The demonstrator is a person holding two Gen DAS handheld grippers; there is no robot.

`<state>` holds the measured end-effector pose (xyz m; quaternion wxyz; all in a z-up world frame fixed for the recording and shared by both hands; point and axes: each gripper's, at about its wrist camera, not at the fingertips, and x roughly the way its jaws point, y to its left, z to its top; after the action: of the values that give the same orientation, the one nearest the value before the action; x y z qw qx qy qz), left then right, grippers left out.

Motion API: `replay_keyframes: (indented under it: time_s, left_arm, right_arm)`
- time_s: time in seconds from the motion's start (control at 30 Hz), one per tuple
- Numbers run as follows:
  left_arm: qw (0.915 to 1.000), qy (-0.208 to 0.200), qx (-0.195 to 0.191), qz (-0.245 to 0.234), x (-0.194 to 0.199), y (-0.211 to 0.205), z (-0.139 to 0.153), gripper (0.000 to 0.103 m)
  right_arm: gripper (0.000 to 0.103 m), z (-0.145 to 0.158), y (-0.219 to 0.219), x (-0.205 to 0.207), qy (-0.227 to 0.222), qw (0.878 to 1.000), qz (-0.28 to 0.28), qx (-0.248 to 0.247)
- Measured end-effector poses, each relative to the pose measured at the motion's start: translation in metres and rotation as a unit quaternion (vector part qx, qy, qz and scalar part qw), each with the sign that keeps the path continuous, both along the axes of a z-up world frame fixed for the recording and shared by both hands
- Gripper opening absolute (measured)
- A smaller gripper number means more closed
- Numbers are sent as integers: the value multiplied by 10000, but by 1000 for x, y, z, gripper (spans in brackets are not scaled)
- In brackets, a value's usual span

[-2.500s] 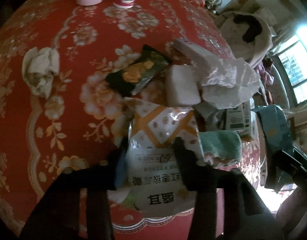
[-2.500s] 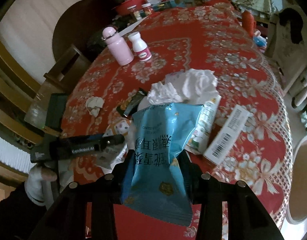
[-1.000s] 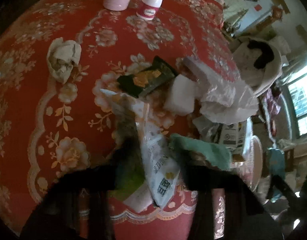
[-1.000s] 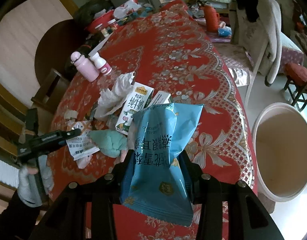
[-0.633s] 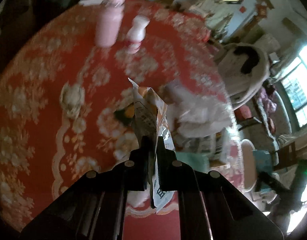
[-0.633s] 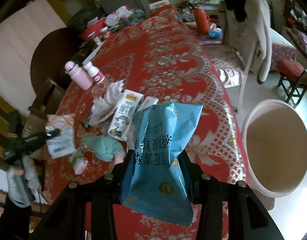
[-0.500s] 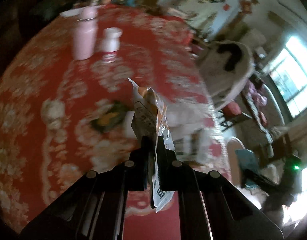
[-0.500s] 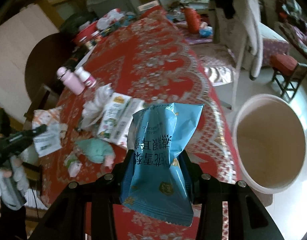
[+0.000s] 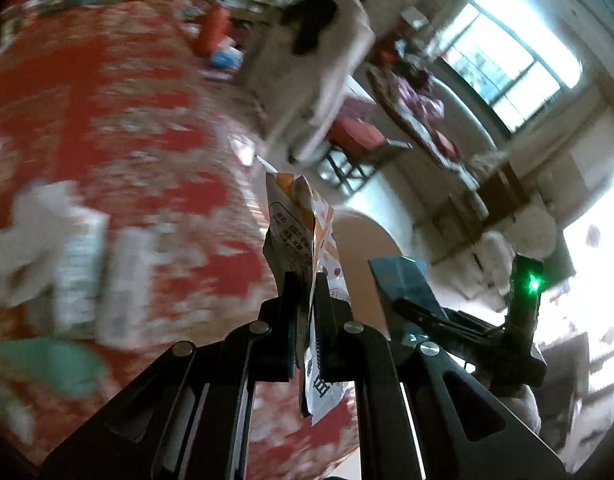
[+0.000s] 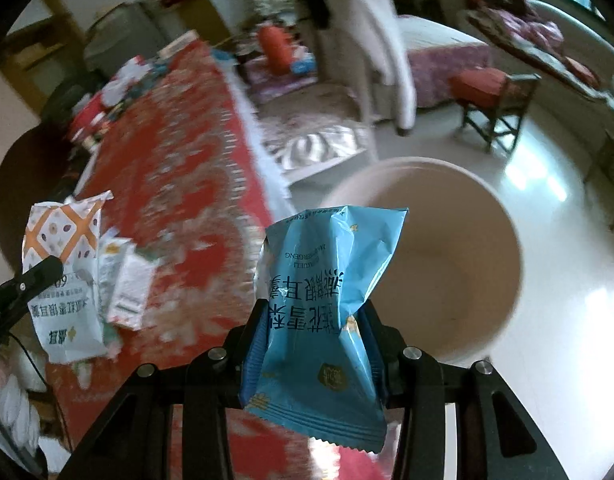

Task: Collect trash
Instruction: 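Carry both items to the beige bin and open both tools to drop them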

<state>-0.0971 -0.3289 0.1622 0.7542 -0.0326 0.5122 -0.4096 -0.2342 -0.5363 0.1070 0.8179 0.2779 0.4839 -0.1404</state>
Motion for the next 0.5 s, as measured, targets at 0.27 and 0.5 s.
replay_keyframes:
  time_s: [0.27,0.5]
  left_arm:
    - [9985,44,294,-453,-14,-101,-34,5]
    - [9975,177,430,-537,-19,-141,-59,5]
  right_arm:
    - [42,-27,-58,-14,334,9988,-361,32]
    - [43,-46,-86,-19,541,9972,-516,81]
